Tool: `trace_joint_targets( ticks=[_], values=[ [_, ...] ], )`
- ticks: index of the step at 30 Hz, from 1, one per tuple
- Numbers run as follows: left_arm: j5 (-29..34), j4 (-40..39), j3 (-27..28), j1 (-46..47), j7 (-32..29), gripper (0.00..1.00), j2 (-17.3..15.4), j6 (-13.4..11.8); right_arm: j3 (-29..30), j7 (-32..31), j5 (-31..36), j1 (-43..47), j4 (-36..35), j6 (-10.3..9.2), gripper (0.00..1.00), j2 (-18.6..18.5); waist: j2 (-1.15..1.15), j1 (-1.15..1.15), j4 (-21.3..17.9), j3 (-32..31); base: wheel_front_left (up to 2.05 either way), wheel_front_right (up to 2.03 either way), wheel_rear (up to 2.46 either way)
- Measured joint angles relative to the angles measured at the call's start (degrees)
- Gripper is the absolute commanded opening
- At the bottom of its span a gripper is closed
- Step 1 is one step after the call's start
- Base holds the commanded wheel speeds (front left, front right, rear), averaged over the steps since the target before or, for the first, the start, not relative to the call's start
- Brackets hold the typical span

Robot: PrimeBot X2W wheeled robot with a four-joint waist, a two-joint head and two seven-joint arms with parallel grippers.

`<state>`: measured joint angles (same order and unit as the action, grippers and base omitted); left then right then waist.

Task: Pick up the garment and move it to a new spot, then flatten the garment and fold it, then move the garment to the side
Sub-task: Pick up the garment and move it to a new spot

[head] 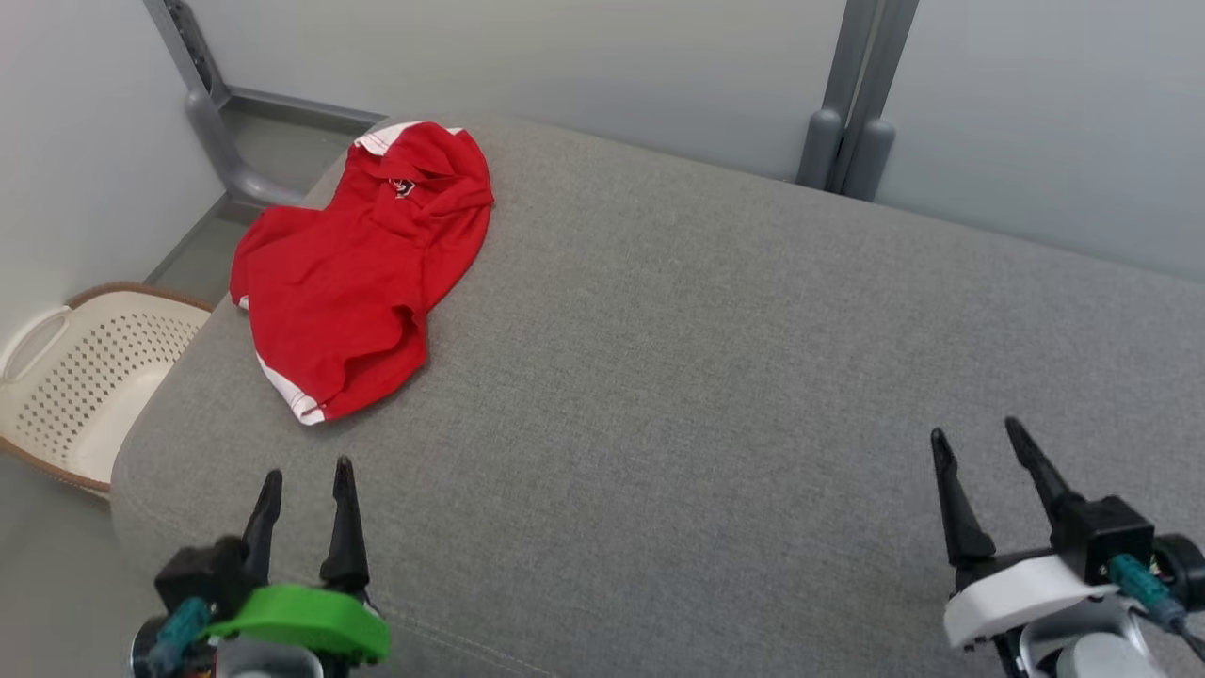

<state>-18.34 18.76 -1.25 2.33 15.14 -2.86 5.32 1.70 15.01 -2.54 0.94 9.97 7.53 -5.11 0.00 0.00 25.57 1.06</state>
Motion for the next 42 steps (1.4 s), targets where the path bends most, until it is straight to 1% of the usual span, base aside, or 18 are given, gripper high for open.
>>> trace_joint_targets(
  ticks=[3,4,8,11,16,19,20,21,22,25,29,31,32,34,36,38,42],
  values=[
    [-0.67,6.88,0.58,8.22,-2.09,1.00,-0.23,-0.34,1.08,0.02,0.19,-2.58,-0.83,0.00,1.00,-2.07,0.00,0.00,-0.02,3.02,0.00,0.00,0.00],
    [-0.99,8.98,1.26,11.46,-3.04,1.00,-0.66,-0.93,1.48,0.03,0.19,-3.27,-1.00,0.00,1.00,-2.74,0.00,0.00,-0.10,4.23,0.00,0.00,0.00],
    [-2.22,16.74,3.10,21.51,-6.67,1.00,-3.42,-2.63,2.27,0.03,0.15,-5.55,-1.23,0.00,1.00,-4.45,0.00,0.00,-0.95,9.37,0.00,0.00,0.00],
    [-3.15,22.45,4.32,27.45,-8.90,1.00,-4.85,-3.39,2.36,0.03,0.05,-6.63,-1.30,0.00,1.00,-5.20,0.00,0.00,-2.27,13.48,0.00,0.00,0.00],
    [-6.54,32.31,6.36,34.39,-15.48,1.00,-5.70,-3.90,1.56,0.03,-0.25,-7.88,-1.20,0.00,1.00,-5.86,0.00,0.01,-5.16,19.61,0.00,0.00,0.00],
    [-6.59,37.26,5.87,37.37,-19.57,1.00,-7.15,-3.54,0.75,0.03,-0.48,-8.95,-0.96,0.00,1.00,-6.03,0.00,0.01,-7.14,22.18,0.00,0.00,0.00],
    [-7.21,38.72,5.97,38.08,-20.69,0.94,-7.25,-3.14,0.36,0.03,-0.73,-9.20,-0.71,0.00,1.00,-6.05,0.00,0.01,-7.93,22.84,0.00,0.00,0.00],
    [-7.19,39.56,5.86,38.72,-21.21,0.33,-7.86,-2.72,0.10,0.03,-0.90,-9.38,-0.63,0.00,1.00,-6.14,0.01,0.01,-8.71,23.35,0.00,0.00,0.00],
    [-7.19,40.20,5.81,39.21,-21.58,0.00,-8.35,-2.35,-0.04,0.03,-1.01,-9.51,-0.55,0.00,1.00,-6.14,0.01,0.01,-9.31,23.69,0.00,0.00,0.00],
    [-6.53,41.36,4.02,40.08,-22.08,0.00,-9.91,-0.18,0.00,0.05,-1.83,-9.57,-0.05,0.00,1.00,-5.78,0.01,0.01,-11.30,24.49,0.00,0.00,0.00],
    [-8.24,41.45,4.19,39.63,-21.00,0.00,-10.59,0.82,0.79,0.05,-2.61,-9.17,0.82,0.00,1.00,-4.41,0.01,0.01,-12.82,23.89,0.00,0.00,0.00],
    [-11.02,39.21,4.47,38.76,-18.83,0.00,-9.18,1.37,1.01,0.04,-3.08,-8.17,1.41,0.00,1.00,-3.31,0.00,0.01,-13.34,22.83,0.00,0.00,0.00],
    [-10.94,37.90,3.60,38.25,-18.06,0.00,-8.40,1.76,1.21,0.04,-3.30,-7.70,1.65,0.00,1.00,-2.79,0.00,0.01,-13.52,22.32,0.00,0.00,0.00],
    [-11.78,32.97,0.43,36.80,-17.37,0.00,-5.79,1.85,1.69,0.04,-3.75,-6.41,2.24,0.00,1.00,-1.77,0.00,0.01,-13.88,20.78,0.00,0.00,0.00],
    [-14.23,27.32,-3.39,34.93,-18.04,0.00,-3.31,2.00,1.72,0.04,-3.97,-5.37,2.63,0.00,1.00,-0.81,0.00,0.01,-14.11,19.12,0.00,0.00,0.00],
    [-15.19,20.76,-7.43,32.77,-19.29,0.00,-2.80,2.03,1.34,0.04,-4.33,-4.44,2.93,0.00,1.00,0.02,0.00,0.01,-14.45,17.19,0.00,0.00,0.00],
    [-16.81,10.49,-14.44,29.08,-23.46,0.00,-2.12,2.04,0.58,0.04,-4.76,-3.76,3.09,0.00,1.00,1.13,0.00,0.00,-16.03,14.18,0.00,0.00,0.00]
  ],
)
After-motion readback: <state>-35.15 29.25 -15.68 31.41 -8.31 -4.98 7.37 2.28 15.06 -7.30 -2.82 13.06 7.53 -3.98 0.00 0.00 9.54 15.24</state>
